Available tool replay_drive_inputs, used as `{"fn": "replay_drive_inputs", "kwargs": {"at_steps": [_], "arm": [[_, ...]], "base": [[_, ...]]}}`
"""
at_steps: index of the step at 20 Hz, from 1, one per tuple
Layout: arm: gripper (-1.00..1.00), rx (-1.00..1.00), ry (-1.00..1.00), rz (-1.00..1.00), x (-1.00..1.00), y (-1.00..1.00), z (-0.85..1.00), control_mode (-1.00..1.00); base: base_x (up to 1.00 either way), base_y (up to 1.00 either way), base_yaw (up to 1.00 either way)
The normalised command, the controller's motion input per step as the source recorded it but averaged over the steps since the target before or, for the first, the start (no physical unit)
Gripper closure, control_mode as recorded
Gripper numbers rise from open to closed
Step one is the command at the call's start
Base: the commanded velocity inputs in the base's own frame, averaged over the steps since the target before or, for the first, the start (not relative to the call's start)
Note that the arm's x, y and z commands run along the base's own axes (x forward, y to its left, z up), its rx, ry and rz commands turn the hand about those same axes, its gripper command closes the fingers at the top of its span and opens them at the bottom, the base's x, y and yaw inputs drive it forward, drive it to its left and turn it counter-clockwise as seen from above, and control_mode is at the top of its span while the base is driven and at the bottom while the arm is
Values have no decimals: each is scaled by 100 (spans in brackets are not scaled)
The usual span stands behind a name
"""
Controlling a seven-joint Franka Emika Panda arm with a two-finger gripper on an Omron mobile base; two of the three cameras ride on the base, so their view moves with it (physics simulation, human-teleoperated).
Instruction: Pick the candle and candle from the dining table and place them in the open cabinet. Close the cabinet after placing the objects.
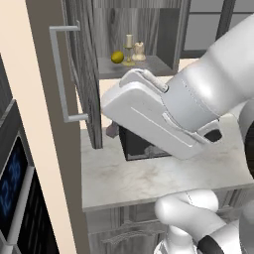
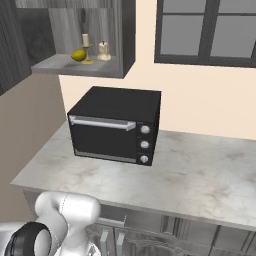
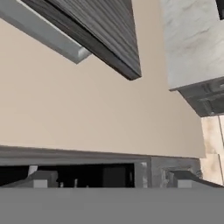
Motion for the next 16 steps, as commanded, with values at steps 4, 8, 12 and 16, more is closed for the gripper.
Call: {"fn": "replay_drive_inputs", "kwargs": {"at_steps": [4,8,12,16], "arm": [[-100,-7,-21,-3,0,0,-1,-100],[-100,-14,-29,-10,0,0,0,-100],[-100,-12,-23,-7,0,0,0,-100],[-100,-3,-8,0,8,-1,7,-100]], "base": [[0,0,0],[0,0,0],[0,0,0],[0,0,0]]}}
